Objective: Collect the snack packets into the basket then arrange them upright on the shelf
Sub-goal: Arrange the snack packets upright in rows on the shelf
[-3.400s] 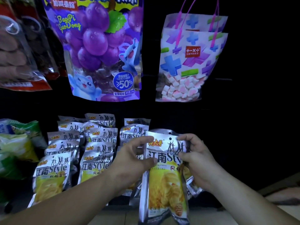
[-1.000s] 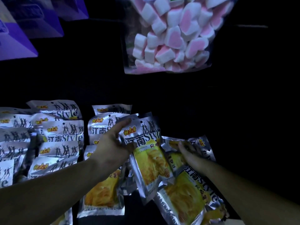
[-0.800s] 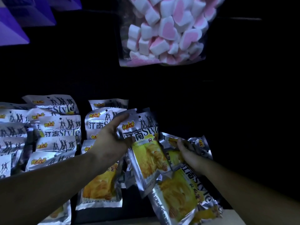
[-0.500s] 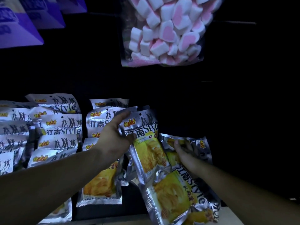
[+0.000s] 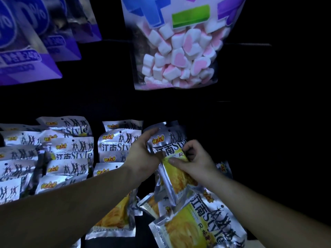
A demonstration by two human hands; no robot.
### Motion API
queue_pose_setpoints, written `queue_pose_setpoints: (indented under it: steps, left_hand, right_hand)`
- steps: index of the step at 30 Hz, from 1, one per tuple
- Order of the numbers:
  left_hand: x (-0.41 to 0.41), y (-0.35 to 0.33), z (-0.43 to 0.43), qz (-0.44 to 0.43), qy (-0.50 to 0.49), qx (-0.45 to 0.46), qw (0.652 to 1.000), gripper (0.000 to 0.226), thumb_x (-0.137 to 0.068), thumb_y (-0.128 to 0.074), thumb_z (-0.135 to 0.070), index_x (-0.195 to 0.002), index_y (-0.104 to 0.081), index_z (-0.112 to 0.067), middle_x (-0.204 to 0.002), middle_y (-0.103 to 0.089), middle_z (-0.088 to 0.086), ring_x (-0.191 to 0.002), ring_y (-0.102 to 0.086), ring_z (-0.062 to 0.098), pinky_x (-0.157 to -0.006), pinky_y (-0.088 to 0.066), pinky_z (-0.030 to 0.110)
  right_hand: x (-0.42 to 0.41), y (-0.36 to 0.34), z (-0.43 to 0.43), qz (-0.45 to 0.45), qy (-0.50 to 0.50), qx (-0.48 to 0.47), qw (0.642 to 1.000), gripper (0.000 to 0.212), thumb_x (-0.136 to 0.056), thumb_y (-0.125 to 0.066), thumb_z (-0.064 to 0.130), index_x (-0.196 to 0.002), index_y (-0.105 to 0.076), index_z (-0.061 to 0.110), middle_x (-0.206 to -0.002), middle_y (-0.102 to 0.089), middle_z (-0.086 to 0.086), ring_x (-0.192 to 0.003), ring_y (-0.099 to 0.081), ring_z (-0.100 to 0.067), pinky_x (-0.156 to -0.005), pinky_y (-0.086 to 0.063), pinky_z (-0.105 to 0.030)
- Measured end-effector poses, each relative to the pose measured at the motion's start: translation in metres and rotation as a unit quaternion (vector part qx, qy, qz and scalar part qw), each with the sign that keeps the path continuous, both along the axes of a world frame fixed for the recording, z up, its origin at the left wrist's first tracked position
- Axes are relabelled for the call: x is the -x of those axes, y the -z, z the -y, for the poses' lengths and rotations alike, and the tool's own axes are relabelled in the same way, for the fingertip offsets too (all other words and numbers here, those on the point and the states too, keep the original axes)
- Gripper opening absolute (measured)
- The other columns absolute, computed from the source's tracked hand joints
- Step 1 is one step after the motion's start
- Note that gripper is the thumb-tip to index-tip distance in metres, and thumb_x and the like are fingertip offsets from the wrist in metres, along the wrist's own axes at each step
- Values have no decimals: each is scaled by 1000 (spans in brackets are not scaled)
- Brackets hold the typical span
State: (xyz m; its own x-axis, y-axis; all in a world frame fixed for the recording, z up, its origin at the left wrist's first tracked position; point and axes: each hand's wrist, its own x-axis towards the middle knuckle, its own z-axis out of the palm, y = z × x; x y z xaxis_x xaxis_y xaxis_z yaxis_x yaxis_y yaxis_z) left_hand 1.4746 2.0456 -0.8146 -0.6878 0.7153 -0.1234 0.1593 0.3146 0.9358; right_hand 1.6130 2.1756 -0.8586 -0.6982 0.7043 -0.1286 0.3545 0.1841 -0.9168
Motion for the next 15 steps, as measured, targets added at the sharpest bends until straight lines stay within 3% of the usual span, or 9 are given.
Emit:
queue_pose_setpoints:
  steps: [2, 4, 7, 9, 11, 15]
  left_hand:
    - [-2, 1, -3, -8, 4, 0, 1000, 64, -91, -76, -14, -141, -51, -44, -134, -54, -14, -86, -65, 1, -58, -51, 9]
    - [2, 5, -6, -11, 2, -7, 1000, 55, -94, -69, -4, -133, -58, -42, -120, -67, -2, -66, -67, 2, -55, -54, 17]
    - [12, 4, -11, 11, -28, -16, 999, 53, -93, -56, 10, -105, -66, -41, -85, -67, 22, -56, -63, 44, -46, -56, 51]
    - [20, 4, -18, -6, -54, -21, 998, 44, -93, -51, 10, -85, -58, -34, -71, -58, 18, -40, -51, 33, -34, -44, 36]
    - [24, 6, -27, -19, -69, -27, 997, 42, -89, -47, 15, -74, -49, -24, -64, -49, 7, -40, -42, 16, -35, -33, 24]
    - [26, 9, -51, -22, -59, -26, 998, 39, -90, -47, 17, -76, -61, -17, -66, -53, 0, -52, -45, 18, -41, -35, 17]
  right_hand:
    - [-4, -3, -6, 22, 8, -30, 999, 48, -71, -90, 40, -92, -48, 29, -91, -53, 6, -84, -53, -6, -72, -45, -21]
    - [-11, -5, -15, 32, 23, -67, 997, 49, -70, -89, 42, -90, -45, 29, -88, -52, 6, -80, -52, -9, -70, -47, -28]
    - [-21, -3, -31, 33, 69, -116, 990, 45, -77, -85, 41, -89, -43, 27, -82, -48, 4, -73, -50, -14, -67, -44, -35]
    - [-25, 0, -43, 22, 130, -134, 982, 43, -82, -82, 32, -88, -41, 22, -79, -46, -2, -69, -46, -18, -66, -43, -41]
    - [-26, 4, -56, 9, 186, -137, 973, 42, -83, -81, 28, -87, -40, 20, -77, -45, -3, -67, -45, -20, -65, -44, -43]
    - [-17, 10, -79, 27, 227, -173, 958, 40, -88, -77, 29, -88, -38, 23, -77, -43, 5, -65, -43, -18, -57, -39, -38]
